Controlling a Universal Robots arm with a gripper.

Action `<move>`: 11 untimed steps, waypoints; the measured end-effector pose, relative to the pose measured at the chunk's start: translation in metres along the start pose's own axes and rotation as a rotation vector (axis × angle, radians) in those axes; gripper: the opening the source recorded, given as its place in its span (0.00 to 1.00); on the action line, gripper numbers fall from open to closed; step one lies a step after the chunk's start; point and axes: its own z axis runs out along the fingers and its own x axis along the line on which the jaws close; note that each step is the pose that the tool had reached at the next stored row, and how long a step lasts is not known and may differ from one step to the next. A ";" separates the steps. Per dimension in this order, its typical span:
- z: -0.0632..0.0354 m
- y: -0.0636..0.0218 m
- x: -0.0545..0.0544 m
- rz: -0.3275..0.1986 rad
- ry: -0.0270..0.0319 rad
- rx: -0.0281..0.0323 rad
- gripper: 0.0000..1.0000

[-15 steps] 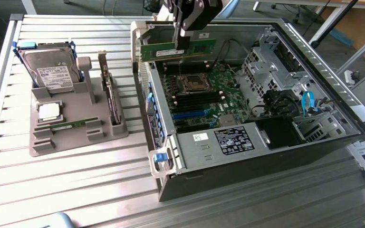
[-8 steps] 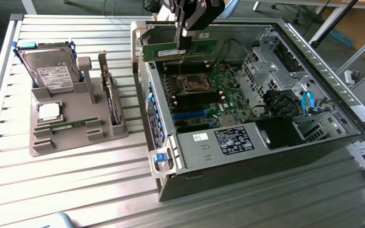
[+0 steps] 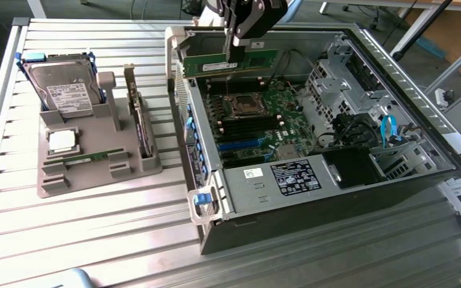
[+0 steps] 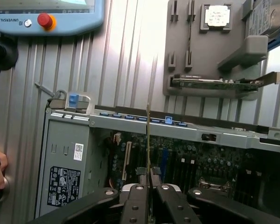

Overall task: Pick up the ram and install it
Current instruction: 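Pick up the ram and move it above insertion slot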

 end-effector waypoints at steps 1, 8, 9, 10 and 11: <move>0.0000 -0.0004 0.000 0.000 0.0000 0.0000 0.13; 0.0000 -0.0044 0.001 0.000 0.0005 -0.0001 0.13; -0.0001 -0.0049 0.001 0.000 0.0006 -0.0001 0.13; -0.0001 -0.0055 0.001 0.000 0.0006 -0.0001 0.13; -0.0001 -0.0060 0.001 0.000 0.0006 -0.0001 0.13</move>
